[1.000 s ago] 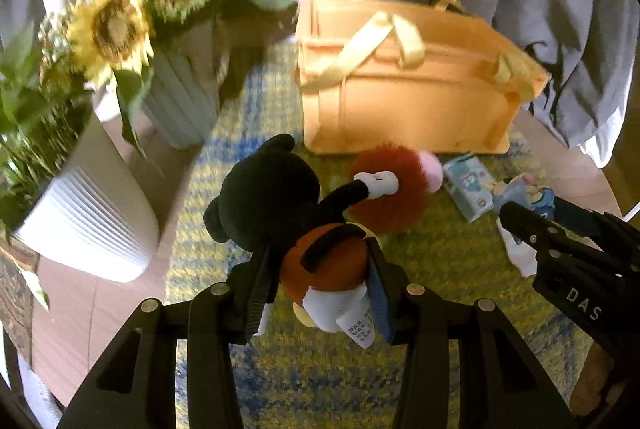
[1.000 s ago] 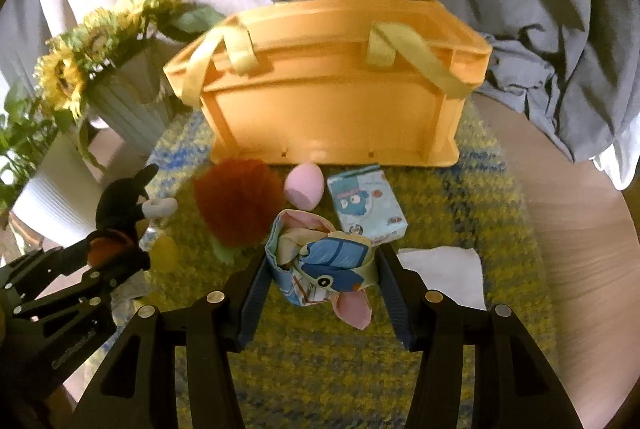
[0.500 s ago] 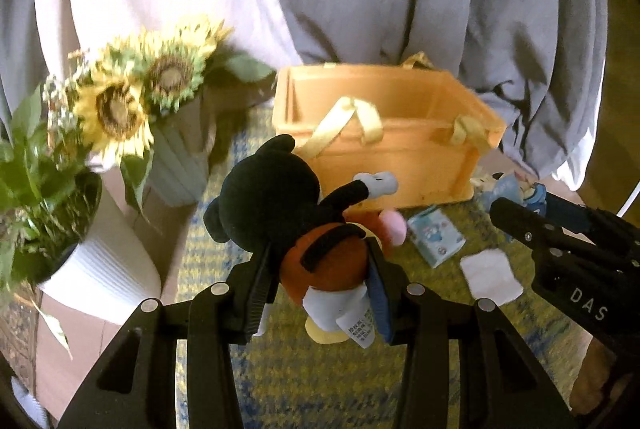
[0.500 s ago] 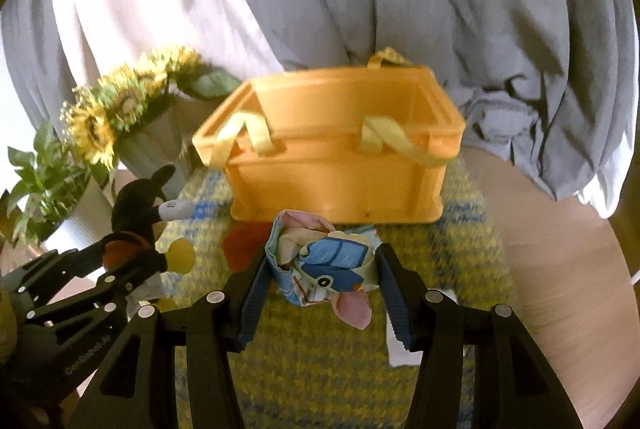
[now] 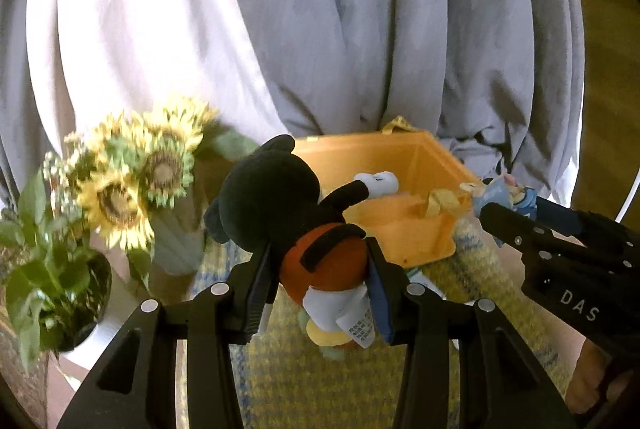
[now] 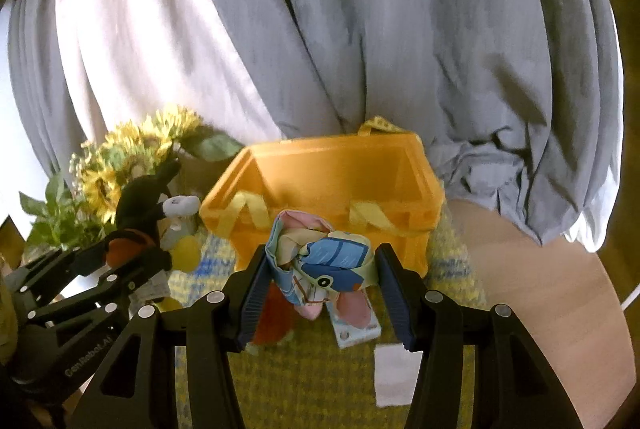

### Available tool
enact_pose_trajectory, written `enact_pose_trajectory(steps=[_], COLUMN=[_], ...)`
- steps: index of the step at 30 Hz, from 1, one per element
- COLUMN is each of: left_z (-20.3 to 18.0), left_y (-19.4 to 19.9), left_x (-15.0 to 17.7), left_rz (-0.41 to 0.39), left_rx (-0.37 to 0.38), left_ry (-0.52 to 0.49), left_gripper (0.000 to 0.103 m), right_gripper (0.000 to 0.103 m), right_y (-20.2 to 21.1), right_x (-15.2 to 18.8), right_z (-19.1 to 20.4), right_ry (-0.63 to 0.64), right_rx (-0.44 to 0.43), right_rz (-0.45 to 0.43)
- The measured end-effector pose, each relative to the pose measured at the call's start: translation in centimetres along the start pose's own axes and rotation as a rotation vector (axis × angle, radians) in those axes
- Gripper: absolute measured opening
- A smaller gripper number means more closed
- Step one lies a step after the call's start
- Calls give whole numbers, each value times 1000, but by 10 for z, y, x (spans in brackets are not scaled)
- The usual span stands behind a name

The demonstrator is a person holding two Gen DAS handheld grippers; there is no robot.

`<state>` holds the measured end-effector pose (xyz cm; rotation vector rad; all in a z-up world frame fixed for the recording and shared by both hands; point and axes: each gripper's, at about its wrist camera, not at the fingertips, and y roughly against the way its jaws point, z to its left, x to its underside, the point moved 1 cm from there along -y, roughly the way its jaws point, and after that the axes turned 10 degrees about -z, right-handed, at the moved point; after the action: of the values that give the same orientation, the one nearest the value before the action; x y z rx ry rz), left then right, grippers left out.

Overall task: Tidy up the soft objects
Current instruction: 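Lift the Mickey plush and fabric toy over the orange crate with both tools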

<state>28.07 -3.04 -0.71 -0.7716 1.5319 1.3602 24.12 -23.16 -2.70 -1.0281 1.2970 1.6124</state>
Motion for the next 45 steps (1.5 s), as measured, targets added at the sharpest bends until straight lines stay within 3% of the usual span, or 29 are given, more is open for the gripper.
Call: enact_pose_trajectory(steps=[9,19,34,45], left_z=[-3,-6,-9,-9], left_y=[-2,-20,-81,-141], left_x=[-32,-56,-76,-71], left_rz=[-82,-123,-52,33], left_rx=[8,14,78,74], left_ry=[-17,-31,-12,1], left_gripper=[43,44,44,44], right_gripper=[54,53,54,54], right_y=[0,-14,-63,-118], right_x=[-31,-55,-79,-79], right_z=[-2,-8,-22,-35], right_ry=[4,-1,0,-2], right_rx=[9,23,38,62], right_rz=[-93,-149,-158,-88])
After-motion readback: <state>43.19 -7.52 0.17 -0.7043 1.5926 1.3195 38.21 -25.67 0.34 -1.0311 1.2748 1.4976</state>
